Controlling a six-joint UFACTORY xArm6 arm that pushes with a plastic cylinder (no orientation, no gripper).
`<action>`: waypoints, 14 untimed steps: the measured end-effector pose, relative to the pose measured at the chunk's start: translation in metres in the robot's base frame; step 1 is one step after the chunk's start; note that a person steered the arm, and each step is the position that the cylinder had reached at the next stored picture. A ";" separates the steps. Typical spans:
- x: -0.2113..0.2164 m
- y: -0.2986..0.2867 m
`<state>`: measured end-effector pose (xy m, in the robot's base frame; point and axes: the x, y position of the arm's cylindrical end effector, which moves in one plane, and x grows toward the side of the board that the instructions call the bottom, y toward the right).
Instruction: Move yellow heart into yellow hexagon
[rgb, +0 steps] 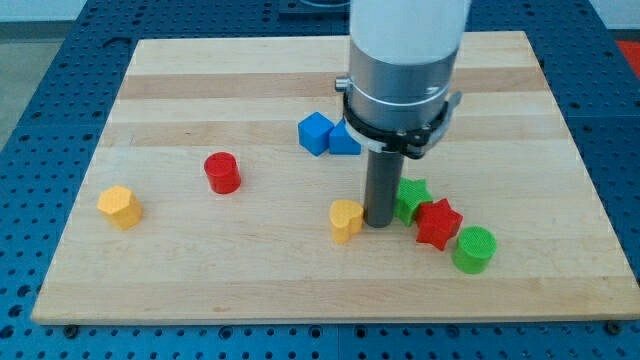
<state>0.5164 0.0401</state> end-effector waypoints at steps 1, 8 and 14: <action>0.007 -0.052; 0.017 -0.208; 0.018 -0.235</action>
<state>0.5345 -0.1949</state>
